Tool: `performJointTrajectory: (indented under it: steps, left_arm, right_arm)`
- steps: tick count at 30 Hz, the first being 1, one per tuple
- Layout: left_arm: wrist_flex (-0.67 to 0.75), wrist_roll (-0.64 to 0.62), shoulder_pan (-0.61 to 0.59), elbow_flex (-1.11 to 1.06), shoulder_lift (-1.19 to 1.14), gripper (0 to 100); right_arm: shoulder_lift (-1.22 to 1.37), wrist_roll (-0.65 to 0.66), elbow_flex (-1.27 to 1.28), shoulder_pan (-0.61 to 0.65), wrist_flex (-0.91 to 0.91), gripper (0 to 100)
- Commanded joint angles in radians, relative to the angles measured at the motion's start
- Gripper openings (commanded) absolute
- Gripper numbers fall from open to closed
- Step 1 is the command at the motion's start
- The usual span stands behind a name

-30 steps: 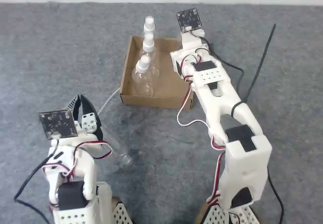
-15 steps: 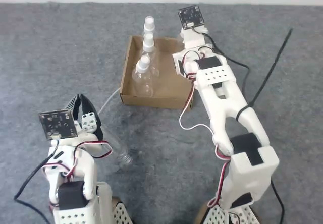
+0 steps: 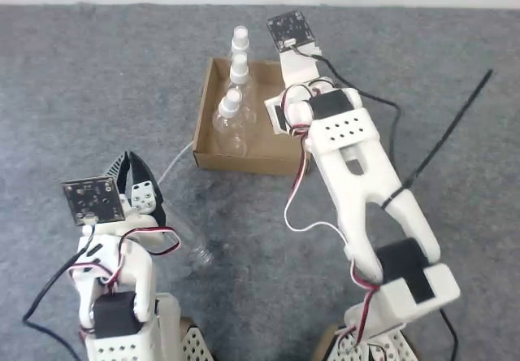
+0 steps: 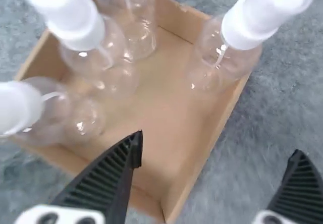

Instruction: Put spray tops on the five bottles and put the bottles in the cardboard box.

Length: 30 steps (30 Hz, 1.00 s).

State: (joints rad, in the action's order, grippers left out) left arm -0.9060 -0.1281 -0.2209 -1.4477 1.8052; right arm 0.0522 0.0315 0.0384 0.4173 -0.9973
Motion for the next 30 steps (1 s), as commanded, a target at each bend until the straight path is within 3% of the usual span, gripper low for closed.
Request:
performJointTrajectory:
  steps: [1,8,18,30]
  left_arm:
    - [0.034,-0.003,-0.008,0.010,0.020,2]
    - [0.035,-0.003,-0.009,0.012,0.020,2]
    - [0.058,-0.009,-0.052,0.013,0.020,2]
    - [0.118,-0.011,-0.178,0.019,0.020,2]
  right_arm:
    - [-0.127,-0.011,-0.066,0.012,-0.054,35.0]
    - [-0.219,-0.006,-0.069,0.012,-0.128,19.0]
    - [-0.401,-0.002,-0.071,0.045,-0.260,18.4]
    - [-0.510,-0.002,-0.069,0.232,-0.383,18.4]
